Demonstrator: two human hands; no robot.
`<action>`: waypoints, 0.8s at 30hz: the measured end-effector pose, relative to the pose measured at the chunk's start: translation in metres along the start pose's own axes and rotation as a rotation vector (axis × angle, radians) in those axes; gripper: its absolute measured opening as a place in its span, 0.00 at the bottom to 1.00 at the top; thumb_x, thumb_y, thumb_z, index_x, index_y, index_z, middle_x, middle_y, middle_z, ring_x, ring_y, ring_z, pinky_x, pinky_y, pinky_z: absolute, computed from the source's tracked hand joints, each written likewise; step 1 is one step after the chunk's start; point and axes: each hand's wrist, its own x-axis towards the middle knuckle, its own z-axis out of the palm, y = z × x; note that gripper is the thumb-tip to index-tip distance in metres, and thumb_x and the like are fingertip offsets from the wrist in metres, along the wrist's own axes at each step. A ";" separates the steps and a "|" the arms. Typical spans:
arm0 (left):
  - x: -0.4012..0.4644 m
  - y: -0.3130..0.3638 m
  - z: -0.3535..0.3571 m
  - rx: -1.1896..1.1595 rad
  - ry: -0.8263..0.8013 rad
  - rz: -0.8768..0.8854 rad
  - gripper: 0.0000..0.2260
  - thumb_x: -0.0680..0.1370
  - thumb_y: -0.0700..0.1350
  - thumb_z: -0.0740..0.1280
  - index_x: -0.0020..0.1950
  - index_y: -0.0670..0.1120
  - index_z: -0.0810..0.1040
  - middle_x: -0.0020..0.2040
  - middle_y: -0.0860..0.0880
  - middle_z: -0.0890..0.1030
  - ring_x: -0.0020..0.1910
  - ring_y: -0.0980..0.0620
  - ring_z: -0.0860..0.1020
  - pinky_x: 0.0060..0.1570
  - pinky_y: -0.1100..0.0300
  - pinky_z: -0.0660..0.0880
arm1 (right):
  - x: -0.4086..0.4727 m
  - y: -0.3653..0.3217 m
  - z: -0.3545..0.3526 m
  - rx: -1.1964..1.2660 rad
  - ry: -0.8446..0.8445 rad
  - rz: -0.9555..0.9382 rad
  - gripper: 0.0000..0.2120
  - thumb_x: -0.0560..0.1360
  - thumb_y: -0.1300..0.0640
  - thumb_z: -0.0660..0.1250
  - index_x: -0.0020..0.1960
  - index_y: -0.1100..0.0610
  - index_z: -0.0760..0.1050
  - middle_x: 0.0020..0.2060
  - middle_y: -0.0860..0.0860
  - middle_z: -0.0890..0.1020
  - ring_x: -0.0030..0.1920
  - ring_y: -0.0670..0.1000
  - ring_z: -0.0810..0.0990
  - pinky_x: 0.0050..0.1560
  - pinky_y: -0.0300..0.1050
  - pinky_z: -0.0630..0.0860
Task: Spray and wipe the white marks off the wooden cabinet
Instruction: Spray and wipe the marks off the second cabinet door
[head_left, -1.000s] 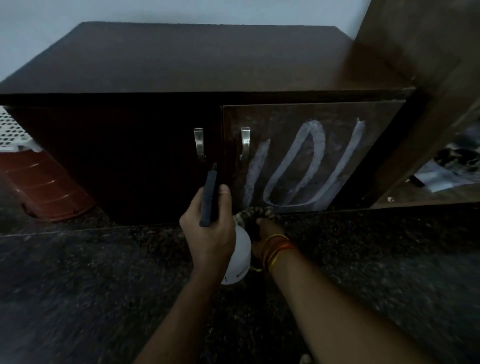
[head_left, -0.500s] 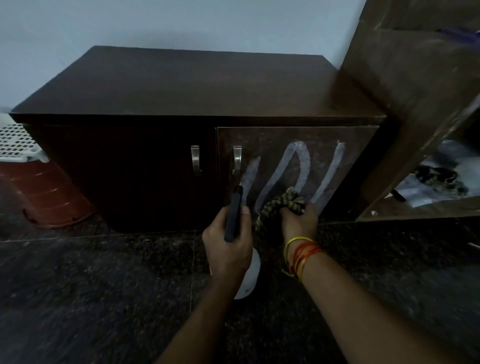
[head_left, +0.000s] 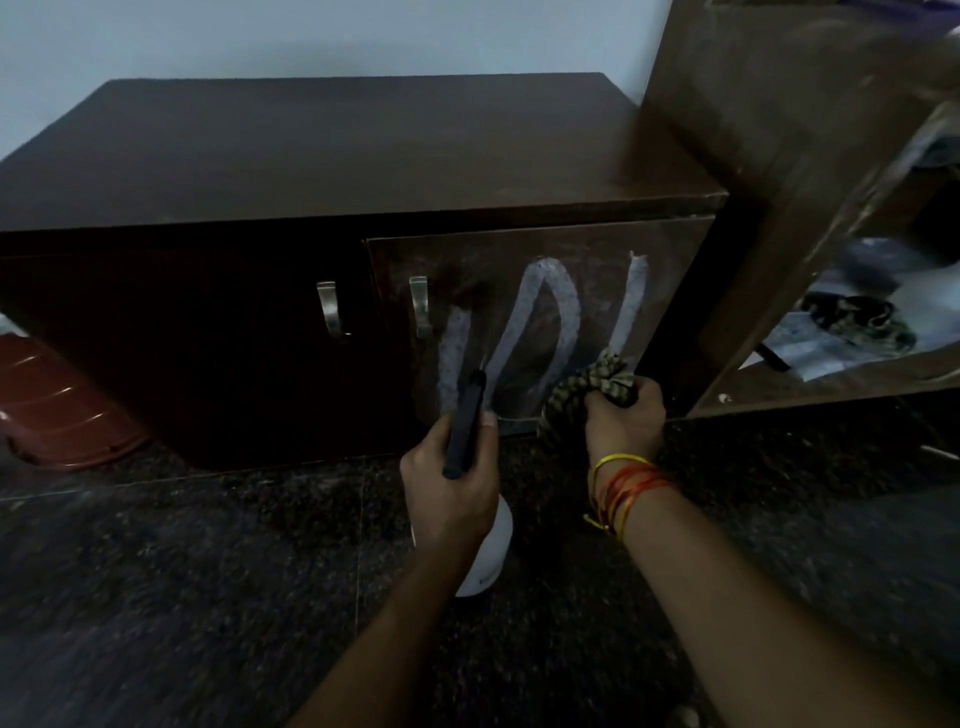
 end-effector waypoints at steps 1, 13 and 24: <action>0.000 0.002 0.003 -0.001 0.002 0.000 0.16 0.77 0.57 0.64 0.33 0.50 0.71 0.25 0.45 0.70 0.23 0.42 0.71 0.23 0.45 0.69 | 0.002 0.000 -0.003 -0.007 0.011 -0.008 0.14 0.72 0.63 0.66 0.58 0.58 0.73 0.45 0.53 0.77 0.45 0.51 0.74 0.43 0.37 0.66; -0.001 0.017 0.027 -0.028 -0.025 0.037 0.15 0.78 0.53 0.66 0.32 0.51 0.72 0.25 0.42 0.70 0.22 0.40 0.70 0.22 0.45 0.67 | 0.017 -0.011 -0.025 -0.025 0.096 -0.104 0.15 0.71 0.61 0.68 0.57 0.54 0.76 0.50 0.57 0.81 0.51 0.59 0.79 0.46 0.40 0.71; -0.015 0.017 0.047 0.028 -0.181 0.165 0.18 0.77 0.54 0.64 0.32 0.44 0.71 0.23 0.49 0.68 0.21 0.49 0.68 0.24 0.64 0.61 | 0.033 0.001 -0.046 -0.016 0.191 -0.034 0.17 0.71 0.61 0.68 0.60 0.54 0.75 0.54 0.58 0.80 0.55 0.59 0.78 0.51 0.43 0.73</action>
